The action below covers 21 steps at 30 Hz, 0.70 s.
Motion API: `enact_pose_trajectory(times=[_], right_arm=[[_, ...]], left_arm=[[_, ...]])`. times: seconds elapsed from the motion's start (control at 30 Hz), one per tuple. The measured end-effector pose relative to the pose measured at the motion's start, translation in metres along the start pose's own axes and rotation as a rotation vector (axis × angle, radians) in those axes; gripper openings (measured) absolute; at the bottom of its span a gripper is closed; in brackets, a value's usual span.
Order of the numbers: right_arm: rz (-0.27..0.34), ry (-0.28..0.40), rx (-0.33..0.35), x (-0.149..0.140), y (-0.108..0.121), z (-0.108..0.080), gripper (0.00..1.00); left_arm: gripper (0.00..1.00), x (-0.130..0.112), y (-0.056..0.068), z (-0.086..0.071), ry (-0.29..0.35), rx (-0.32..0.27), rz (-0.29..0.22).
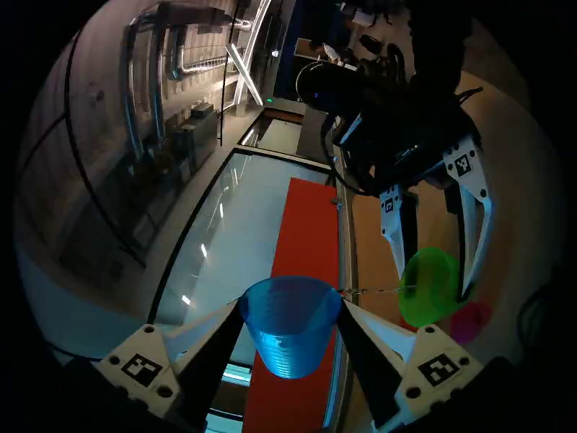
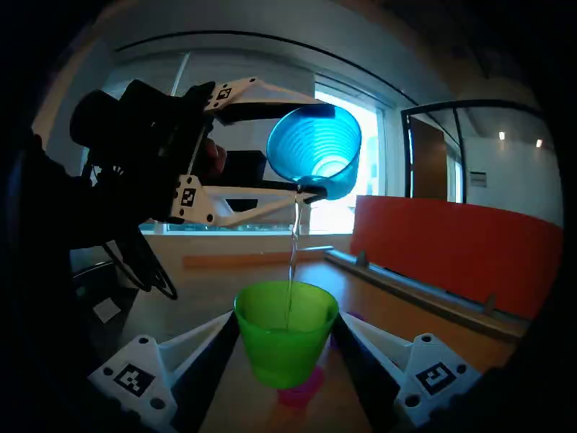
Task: Pour water
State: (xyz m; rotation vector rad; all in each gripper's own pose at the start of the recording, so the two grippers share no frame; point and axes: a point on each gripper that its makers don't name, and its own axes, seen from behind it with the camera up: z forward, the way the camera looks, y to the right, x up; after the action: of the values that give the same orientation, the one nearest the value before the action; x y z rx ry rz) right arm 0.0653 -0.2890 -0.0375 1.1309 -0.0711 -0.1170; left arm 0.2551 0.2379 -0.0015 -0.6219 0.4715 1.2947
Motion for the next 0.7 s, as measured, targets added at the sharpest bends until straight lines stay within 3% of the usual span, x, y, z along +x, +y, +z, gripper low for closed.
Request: enact_pose_trajectory(times=[0.7], right_arm=[[0.001,0.000,-0.002,0.0000,0.0019,-0.0003,0.90]], left_arm=[[0.87,0.0029,-0.0007,0.0013,0.005,0.003,0.043]])
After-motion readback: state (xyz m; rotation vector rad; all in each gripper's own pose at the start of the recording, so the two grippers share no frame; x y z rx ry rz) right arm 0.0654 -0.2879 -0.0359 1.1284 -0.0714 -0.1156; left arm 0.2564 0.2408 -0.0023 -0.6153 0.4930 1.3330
